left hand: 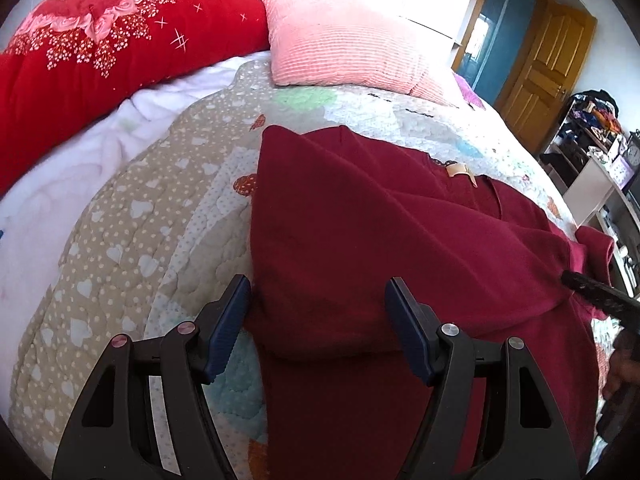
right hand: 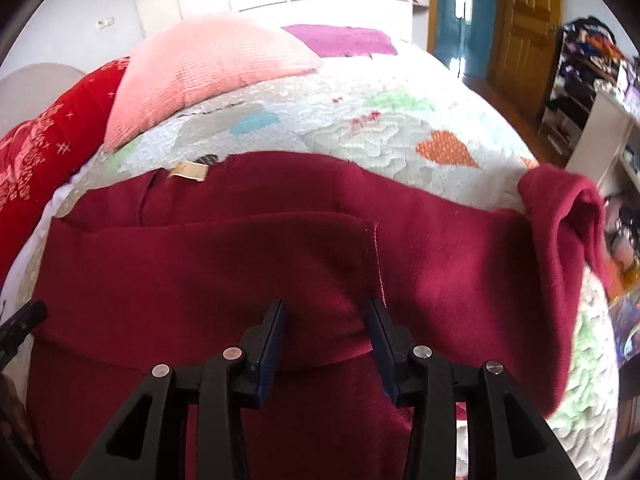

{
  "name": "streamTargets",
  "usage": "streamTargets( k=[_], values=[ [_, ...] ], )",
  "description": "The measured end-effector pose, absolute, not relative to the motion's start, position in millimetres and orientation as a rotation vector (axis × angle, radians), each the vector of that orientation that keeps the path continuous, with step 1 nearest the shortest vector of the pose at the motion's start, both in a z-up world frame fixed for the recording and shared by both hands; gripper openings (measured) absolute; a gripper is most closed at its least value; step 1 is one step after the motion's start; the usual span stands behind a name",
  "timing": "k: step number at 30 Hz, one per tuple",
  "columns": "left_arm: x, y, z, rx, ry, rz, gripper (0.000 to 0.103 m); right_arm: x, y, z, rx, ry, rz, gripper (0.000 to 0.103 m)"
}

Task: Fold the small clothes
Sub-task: 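Grasp the other sleeve with the right tool and fold it over the body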

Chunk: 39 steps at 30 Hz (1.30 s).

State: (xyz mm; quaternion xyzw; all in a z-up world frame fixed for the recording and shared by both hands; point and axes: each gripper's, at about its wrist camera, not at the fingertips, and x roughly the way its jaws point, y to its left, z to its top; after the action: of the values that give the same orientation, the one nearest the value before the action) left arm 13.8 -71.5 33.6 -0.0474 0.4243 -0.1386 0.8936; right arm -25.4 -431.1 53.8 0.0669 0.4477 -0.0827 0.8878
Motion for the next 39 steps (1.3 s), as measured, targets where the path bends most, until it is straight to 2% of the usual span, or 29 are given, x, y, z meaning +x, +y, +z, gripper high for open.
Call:
streamTargets(
  k=[5, 7, 9, 12, 20, 30, 31, 32, 33, 34, 39],
  values=[
    [13.3, -70.7, 33.8, -0.099, 0.879, -0.287, 0.070, -48.9, -463.7, 94.4, 0.245, 0.819, -0.217, 0.043],
    [13.2, -71.5, 33.8, -0.097, 0.879, -0.283, 0.070, -61.3, -490.7, 107.4, 0.352, 0.754, -0.235, 0.061],
    [13.4, -72.8, 34.6, -0.095, 0.877, -0.281, 0.070, -66.5, -520.2, 111.4, 0.472, 0.730, -0.267, 0.075],
    [11.1, -74.8, 39.8, -0.090, 0.861, -0.290, 0.070, -60.0, -541.4, 107.5, 0.531, 0.781, -0.286, 0.075],
    [1.8, -88.1, 50.9, -0.042, 0.807, -0.342, 0.070, -60.3, -529.9, 102.6, 0.412, 0.823, -0.334, 0.075],
    [9.2, -90.0, 40.3, -0.086, 0.859, -0.371, 0.071, -33.3, -593.5, 88.7, 0.609, 0.805, -0.395, 0.075],
    [9.4, -89.9, 40.5, -0.086, 0.860, -0.374, 0.071, -27.7, -599.9, 83.4, 0.627, 0.811, -0.401, 0.074],
    [9.6, -89.6, 41.0, -0.088, 0.862, -0.377, 0.071, -23.3, -605.4, 79.0, 0.642, 0.804, -0.400, 0.066],
    [10.4, -87.8, 42.3, -0.096, 0.866, -0.386, 0.071, -19.3, -609.1, 77.7, 0.635, 0.790, -0.397, 0.026],
    [12.0, -85.5, 43.6, -0.109, 0.868, -0.392, 0.071, -15.4, -608.6, 79.6, 0.605, 0.795, -0.408, 0.012],
    [18.4, -63.9, 51.8, -0.208, 0.846, -0.378, 0.071, -12.6, -520.8, 141.5, 0.292, 0.699, -0.165, 0.011]
  ],
)
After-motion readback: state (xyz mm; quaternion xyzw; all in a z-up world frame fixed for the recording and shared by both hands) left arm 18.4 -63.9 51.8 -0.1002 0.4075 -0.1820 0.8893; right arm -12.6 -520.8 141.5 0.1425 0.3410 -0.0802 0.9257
